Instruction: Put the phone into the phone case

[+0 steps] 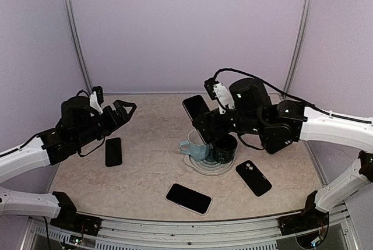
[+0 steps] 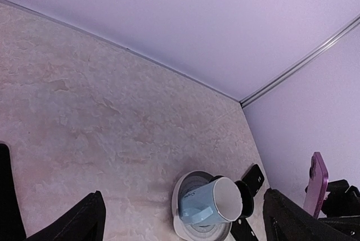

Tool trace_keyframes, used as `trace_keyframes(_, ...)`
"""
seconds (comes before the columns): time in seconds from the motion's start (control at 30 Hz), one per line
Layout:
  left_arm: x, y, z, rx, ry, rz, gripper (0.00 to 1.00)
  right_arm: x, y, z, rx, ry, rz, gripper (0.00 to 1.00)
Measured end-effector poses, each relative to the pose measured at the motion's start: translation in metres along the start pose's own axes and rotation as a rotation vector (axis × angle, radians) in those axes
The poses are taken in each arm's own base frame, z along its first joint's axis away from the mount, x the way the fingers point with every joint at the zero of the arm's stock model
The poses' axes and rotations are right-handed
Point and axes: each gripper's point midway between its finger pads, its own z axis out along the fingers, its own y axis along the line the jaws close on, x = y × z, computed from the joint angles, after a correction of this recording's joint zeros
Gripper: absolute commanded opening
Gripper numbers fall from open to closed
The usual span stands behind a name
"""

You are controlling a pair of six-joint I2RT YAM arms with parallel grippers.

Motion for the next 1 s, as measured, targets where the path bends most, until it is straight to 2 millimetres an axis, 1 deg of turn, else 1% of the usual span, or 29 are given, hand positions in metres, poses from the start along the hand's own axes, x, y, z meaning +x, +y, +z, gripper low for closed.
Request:
trace_keyframes(0.07, 0.010, -0.007, 0.004, 0.012, 0.030, 0.025, 0.96, 0.019, -0.022, -0.024, 0.058, 0.036, 0.045, 0.45)
trace_keyframes(0.17, 0.026, -0.026, 0.012, 0.044, 0.076, 0.077, 0.96, 0.053, -0.048, -0.054, 0.121, 0.088, 0.121, 0.45)
trace_keyframes(0.2, 0.033, -0.034, 0.015, 0.058, 0.090, 0.096, 0.96, 0.073, -0.059, -0.064, 0.149, 0.126, 0.152, 0.45)
trace_keyframes(0.23, 0.038, -0.041, 0.017, 0.071, 0.104, 0.113, 0.96, 0.089, -0.067, -0.070, 0.173, 0.158, 0.176, 0.45)
trace_keyframes(0.27, 0.045, -0.049, 0.019, 0.086, 0.118, 0.130, 0.97, 0.109, -0.076, -0.075, 0.200, 0.202, 0.204, 0.45)
trace_keyframes(0.33, 0.052, -0.057, 0.021, 0.103, 0.131, 0.150, 0.97, 0.146, -0.091, -0.082, 0.247, 0.290, 0.242, 0.45)
trace_keyframes(0.43, 0.060, -0.059, 0.026, 0.108, 0.146, 0.171, 0.97, 0.195, -0.110, -0.089, 0.310, 0.419, 0.284, 0.47)
trace_keyframes(0.5, 0.063, -0.058, 0.028, 0.102, 0.153, 0.180, 0.97, 0.217, -0.122, -0.094, 0.345, 0.480, 0.305, 0.48)
trace_keyframes(0.57, 0.065, -0.057, 0.030, 0.100, 0.155, 0.184, 0.97, 0.228, -0.132, -0.096, 0.359, 0.508, 0.321, 0.48)
trace_keyframes(0.63, 0.065, -0.057, 0.031, 0.102, 0.153, 0.187, 0.97, 0.230, -0.138, -0.094, 0.349, 0.514, 0.330, 0.46)
trace_keyframes(0.73, 0.064, -0.058, 0.032, 0.105, 0.145, 0.190, 0.97, 0.231, -0.144, -0.084, 0.319, 0.522, 0.338, 0.44)
trace_keyframes(0.8, 0.063, -0.058, 0.032, 0.102, 0.140, 0.195, 0.98, 0.238, -0.146, -0.078, 0.312, 0.557, 0.329, 0.44)
trace_keyframes(0.87, 0.061, -0.058, 0.032, 0.100, 0.131, 0.200, 0.98, 0.248, -0.145, -0.074, 0.296, 0.606, 0.314, 0.32)
trace_keyframes(0.9, 0.060, -0.059, 0.032, 0.102, 0.126, 0.201, 0.98, 0.252, -0.145, -0.073, 0.291, 0.622, 0.308, 0.29)
trace_keyframes(0.93, 0.060, -0.059, 0.032, 0.103, 0.124, 0.205, 0.99, 0.256, -0.145, -0.072, 0.291, 0.642, 0.298, 0.30)
trace_keyframes(1.0, 0.059, -0.059, 0.032, 0.103, 0.122, 0.215, 0.99, 0.261, -0.147, -0.072, 0.299, 0.678, 0.280, 0.36)
